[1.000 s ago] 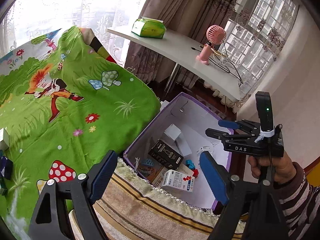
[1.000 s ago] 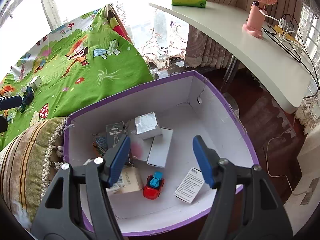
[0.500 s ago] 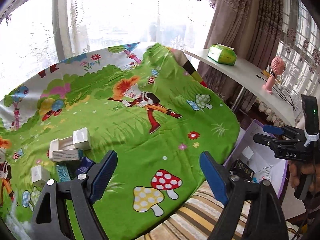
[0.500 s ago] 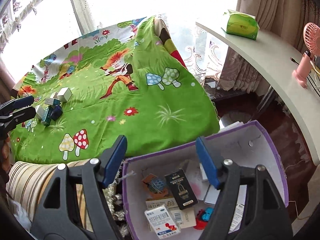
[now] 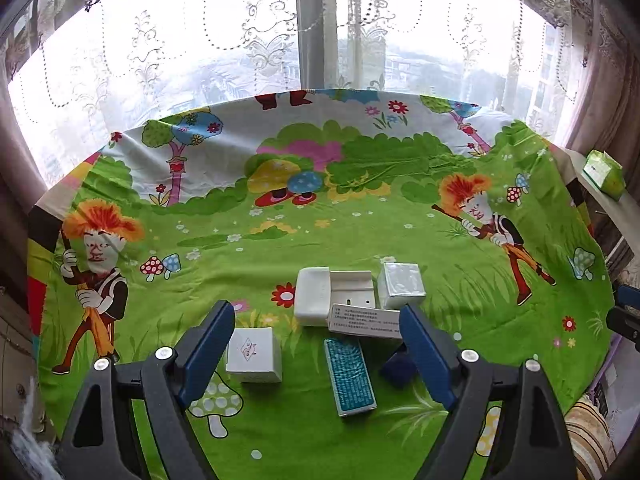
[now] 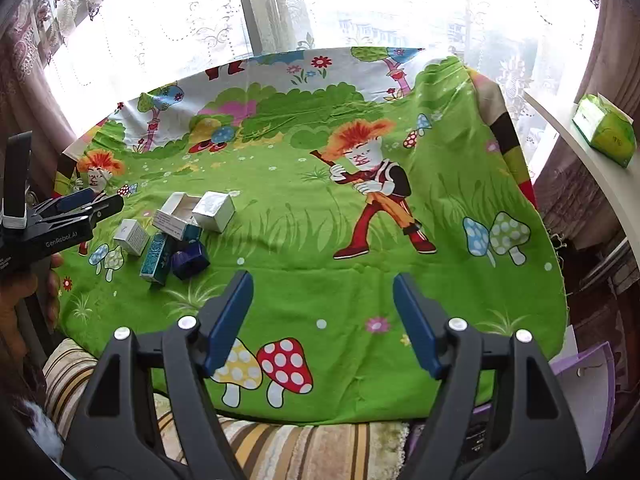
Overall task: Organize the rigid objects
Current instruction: 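Move both open tools back over the table, then grasp the white red-logo box with the left tool while the right tool grasps the dark blue box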
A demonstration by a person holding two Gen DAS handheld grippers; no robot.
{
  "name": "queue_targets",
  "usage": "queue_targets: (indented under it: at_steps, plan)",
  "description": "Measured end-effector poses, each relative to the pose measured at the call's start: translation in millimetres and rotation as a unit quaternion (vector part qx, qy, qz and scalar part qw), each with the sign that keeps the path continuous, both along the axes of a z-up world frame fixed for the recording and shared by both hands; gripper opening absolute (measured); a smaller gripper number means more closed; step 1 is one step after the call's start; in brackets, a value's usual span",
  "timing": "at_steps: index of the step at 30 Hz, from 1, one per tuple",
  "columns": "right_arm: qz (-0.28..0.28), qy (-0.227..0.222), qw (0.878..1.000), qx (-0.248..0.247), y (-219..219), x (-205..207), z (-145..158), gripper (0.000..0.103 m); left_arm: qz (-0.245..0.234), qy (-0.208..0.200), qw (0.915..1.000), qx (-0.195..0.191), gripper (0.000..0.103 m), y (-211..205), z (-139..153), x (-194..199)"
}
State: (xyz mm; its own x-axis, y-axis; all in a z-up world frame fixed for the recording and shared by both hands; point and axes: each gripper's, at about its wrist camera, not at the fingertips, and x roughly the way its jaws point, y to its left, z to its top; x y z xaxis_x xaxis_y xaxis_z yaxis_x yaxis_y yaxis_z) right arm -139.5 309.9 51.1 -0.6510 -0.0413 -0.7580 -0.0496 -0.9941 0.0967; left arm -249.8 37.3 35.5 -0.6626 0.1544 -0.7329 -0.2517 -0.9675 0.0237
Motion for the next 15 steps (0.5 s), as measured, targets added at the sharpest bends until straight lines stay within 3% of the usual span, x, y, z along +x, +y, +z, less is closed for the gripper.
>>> queue_targets:
  at_steps: [8,15]
  plan:
    - [0.063,-0.027,0.998,0.014,-64,-44,-25,0.078,0.067,-0.026,0.9974,0.005,0.085,-47,-35,-21]
    - [0.129,-0.055,0.989,0.044,-120,-69,-60,0.078,0.072,-0.057,0.9956,0.017,0.085,-61,-64,-28]
